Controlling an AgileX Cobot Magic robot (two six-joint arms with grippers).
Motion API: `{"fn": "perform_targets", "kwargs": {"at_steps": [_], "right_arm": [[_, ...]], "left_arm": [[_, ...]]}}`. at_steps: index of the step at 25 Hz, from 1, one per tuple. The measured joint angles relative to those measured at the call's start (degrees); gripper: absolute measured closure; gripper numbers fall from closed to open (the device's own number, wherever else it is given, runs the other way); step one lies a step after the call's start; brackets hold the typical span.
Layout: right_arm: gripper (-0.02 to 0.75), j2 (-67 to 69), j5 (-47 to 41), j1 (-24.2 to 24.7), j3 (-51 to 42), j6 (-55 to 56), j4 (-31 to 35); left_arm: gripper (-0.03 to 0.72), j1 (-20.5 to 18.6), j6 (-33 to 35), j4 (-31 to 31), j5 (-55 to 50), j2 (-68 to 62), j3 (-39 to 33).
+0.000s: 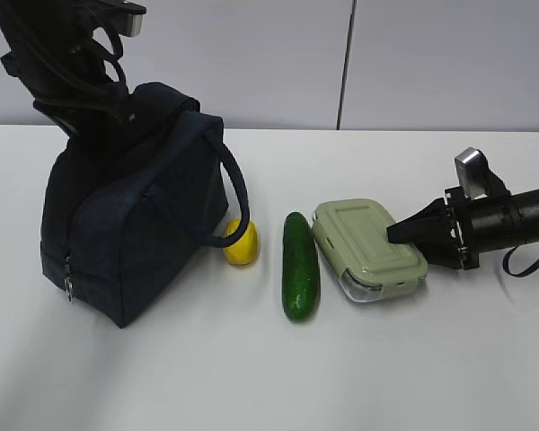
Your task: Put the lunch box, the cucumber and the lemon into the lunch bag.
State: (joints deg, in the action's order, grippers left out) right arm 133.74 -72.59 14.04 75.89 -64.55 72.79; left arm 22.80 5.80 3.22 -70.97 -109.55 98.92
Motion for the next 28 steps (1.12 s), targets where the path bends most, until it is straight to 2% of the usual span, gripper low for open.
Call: {"fn": "perform_targets", "kwargs": {"at_steps": [10, 14, 28], "right_arm": [[0.368, -4.03, 5.58, -0.11, 0.0, 1.22, -1.49], [0.389, -4.12, 5.82, -0.21, 0.0, 1.72, -1.68], [0.391, -4.3, 6.27, -0.34, 0.0, 2.44, -1.57]], "left_arm": [[0.681, 0.0, 0.0, 0.03, 0.0, 0.0, 0.0], [0.681, 0.0, -0.09, 0.13, 0.0, 0.0, 0.0], [0.682, 0.0, -0.09, 0.13, 0.0, 0.0, 0.0]]}}
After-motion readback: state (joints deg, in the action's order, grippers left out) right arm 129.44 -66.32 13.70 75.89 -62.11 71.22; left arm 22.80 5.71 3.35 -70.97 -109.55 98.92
